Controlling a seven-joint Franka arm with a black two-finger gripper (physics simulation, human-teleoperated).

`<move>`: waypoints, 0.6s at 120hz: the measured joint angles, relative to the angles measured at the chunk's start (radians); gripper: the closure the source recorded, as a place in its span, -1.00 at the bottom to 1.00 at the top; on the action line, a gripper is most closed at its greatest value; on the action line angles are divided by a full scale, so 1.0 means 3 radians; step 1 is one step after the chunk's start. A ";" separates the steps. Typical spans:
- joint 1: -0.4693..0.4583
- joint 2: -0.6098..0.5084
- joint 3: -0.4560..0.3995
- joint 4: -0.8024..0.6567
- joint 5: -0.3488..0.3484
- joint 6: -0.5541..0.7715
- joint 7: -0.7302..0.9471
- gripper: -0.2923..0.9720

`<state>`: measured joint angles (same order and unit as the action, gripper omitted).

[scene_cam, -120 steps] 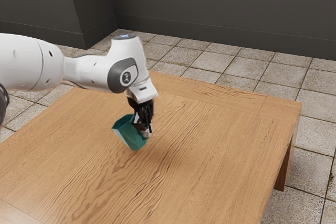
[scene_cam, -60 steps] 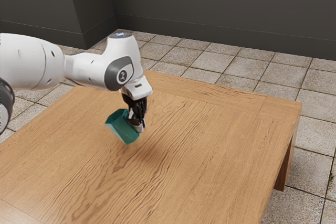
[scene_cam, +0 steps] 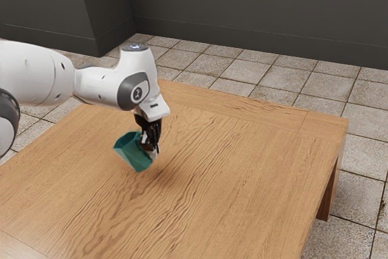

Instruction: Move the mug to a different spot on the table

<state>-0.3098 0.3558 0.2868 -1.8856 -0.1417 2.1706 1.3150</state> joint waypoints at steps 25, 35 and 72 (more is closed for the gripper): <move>0.0000 0.0094 0.0000 0.0001 0.0000 0.0013 -0.0013 0.58; 0.0000 0.0099 0.0000 0.0003 0.0000 0.0019 -0.0017 0.58; 0.0000 0.0138 -0.0004 0.0000 0.0000 0.0040 -0.0029 0.58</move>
<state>-0.3098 0.3973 0.2856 -1.8857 -0.1416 2.1826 1.3062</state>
